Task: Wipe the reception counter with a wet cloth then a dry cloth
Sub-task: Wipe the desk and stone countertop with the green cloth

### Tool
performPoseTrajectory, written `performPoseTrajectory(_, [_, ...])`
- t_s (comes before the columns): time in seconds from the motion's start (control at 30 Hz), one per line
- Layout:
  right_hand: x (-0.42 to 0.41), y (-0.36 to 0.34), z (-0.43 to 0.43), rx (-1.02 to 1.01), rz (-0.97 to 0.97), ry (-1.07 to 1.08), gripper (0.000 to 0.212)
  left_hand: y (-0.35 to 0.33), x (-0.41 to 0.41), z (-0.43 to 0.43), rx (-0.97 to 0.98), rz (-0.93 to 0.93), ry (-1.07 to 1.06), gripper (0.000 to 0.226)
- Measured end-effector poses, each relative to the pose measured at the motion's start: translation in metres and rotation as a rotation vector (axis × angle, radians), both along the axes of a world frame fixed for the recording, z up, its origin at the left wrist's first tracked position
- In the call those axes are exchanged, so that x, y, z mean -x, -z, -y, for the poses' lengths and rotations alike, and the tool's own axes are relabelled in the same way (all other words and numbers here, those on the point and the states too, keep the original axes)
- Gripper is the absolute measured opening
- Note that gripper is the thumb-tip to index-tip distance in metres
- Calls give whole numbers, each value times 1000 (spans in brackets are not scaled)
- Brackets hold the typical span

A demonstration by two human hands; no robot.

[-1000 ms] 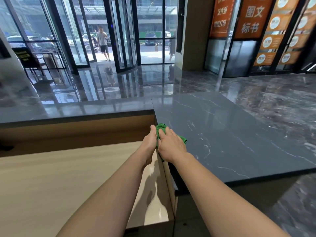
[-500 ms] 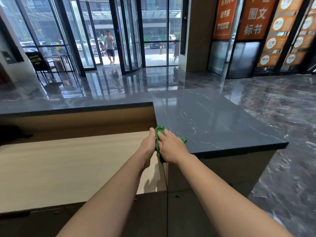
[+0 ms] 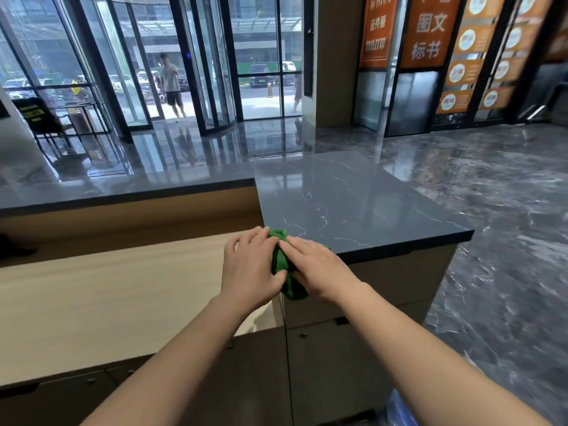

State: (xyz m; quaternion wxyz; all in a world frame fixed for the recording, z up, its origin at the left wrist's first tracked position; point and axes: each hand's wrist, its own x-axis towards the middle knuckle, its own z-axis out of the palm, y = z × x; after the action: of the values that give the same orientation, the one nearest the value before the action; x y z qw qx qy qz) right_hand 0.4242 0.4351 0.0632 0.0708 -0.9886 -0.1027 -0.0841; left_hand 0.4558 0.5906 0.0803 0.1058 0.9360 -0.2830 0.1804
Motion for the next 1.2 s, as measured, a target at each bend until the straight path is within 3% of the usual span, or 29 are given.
performPoseTrajectory(0.23, [4, 4, 11, -29, 65, 4, 64, 10, -6, 20, -75, 83, 69, 31])
performPoseTrajectory(0.47, [9, 11, 47, -66, 109, 94, 59, 7, -3, 63, -110, 82, 81, 36])
performPoseTrajectory(0.83, [31, 8, 115, -116, 74, 276, 68, 4, 2, 142, -132, 48, 194, 37])
performPoseTrajectory(1.2, [47, 3, 174, -183, 65, 451, 55, 4, 3, 216, -119, 50, 349, 35])
